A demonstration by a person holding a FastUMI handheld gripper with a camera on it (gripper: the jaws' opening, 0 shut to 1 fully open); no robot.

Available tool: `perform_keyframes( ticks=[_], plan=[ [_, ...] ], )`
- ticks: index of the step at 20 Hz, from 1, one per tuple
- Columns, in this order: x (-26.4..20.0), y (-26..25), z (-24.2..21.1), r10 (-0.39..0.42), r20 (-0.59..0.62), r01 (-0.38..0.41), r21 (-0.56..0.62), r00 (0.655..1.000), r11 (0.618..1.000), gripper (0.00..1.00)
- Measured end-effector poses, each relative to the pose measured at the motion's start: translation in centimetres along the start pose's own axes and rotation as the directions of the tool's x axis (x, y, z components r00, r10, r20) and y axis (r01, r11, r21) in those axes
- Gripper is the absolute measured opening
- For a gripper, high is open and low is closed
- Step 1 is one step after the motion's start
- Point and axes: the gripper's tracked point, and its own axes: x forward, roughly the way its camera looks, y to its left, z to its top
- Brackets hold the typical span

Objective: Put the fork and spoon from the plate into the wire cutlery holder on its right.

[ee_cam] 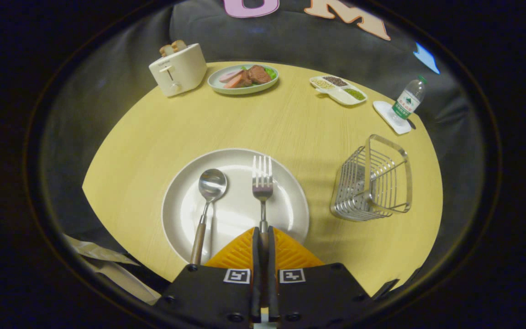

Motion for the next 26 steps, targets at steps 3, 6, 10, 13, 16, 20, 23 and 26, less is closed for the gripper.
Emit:
perform_keyframes(
  ticks=[3,6,10,13,16,20,23,26],
  plan=[
    [-1.1,-1.1,0.7,-0.013,0.001,0.013,-0.032,1.000,0.999,0.09],
    [-2.2,-2.2,1.8,-0.025,0.004,0.025,-0.054,1.000,0.998,0.09],
    [-3.9,-4.4,2.9,-0.045,0.003,0.045,-0.057,0.999,0.997,0.09],
    [-5.0,-6.8,4.0,-0.079,0.006,0.079,-0.061,0.997,0.995,0.09],
    [-5.8,-9.2,4.4,-0.118,-0.013,0.116,-0.091,0.993,0.989,0.09],
    [-6.4,-12.0,4.3,-0.151,-0.059,0.142,-0.131,0.987,0.981,0.09],
    [-6.4,-13.5,3.9,-0.169,-0.106,0.150,-0.168,0.980,0.974,0.09],
    [-5.6,-14.3,3.3,-0.172,-0.159,0.139,-0.202,0.972,0.970,0.09]
  ],
)
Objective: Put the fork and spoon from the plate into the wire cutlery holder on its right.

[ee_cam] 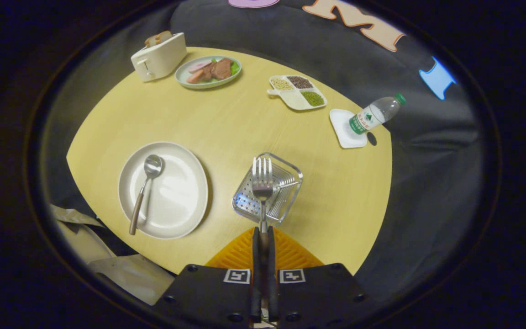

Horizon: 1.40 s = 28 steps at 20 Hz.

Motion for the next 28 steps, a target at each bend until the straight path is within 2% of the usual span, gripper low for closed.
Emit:
perform_keyframes(
  ticks=[8,11,15,17,21,24,28],
  plan=[
    [2.4,-0.8,-0.8,0.014,-0.119,-0.018,-0.027,0.993,0.999,0.09],
    [2.8,-0.3,-1.3,0.042,-0.166,-0.051,-0.053,0.985,0.997,0.11],
    [3.2,-0.3,-0.8,0.046,-0.147,-0.052,-0.037,0.988,0.998,0.13],
    [3.1,-0.4,-0.7,0.044,-0.133,-0.049,-0.031,0.990,0.998,0.18],
    [2.5,-0.2,1.1,0.051,-0.020,-0.051,0.034,0.998,0.998,0.39],
    [1.4,-0.2,3.2,0.029,0.121,-0.039,0.086,0.992,0.996,0.65],
    [-0.4,0.7,5.9,-0.001,0.299,-0.044,0.143,0.954,0.989,0.99]
  ],
)
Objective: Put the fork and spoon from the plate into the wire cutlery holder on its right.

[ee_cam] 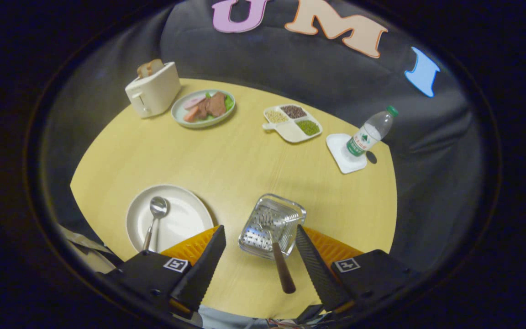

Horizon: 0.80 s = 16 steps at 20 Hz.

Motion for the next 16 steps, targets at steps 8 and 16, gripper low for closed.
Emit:
perform_keyframes(
  ticks=[8,16],
  plan=[
    [-2.8,5.3,3.9,0.017,0.331,-0.056,0.109,0.943,0.992,0.99],
    [-1.6,11.0,0.7,0.063,0.348,-0.127,0.166,0.936,0.978,0.99]
  ],
)
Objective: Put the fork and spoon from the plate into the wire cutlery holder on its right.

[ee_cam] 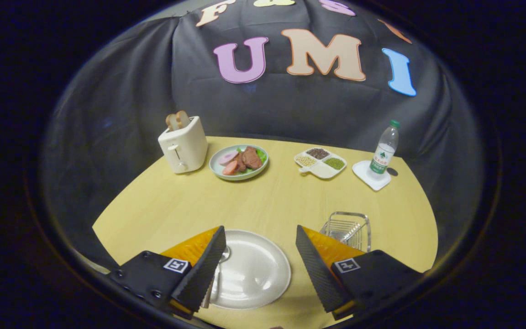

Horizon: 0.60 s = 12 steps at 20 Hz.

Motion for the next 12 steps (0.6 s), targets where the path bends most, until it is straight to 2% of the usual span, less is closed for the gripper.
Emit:
perform_keyframes(
  ticks=[5,12],
  plan=[
    [0.3,2.3,-3.0,0.017,-0.026,-0.017,-0.014,1.000,1.000,0.99],
    [1.5,5.4,-8.2,0.045,-0.141,-0.057,-0.079,0.989,0.995,0.99]
  ],
)
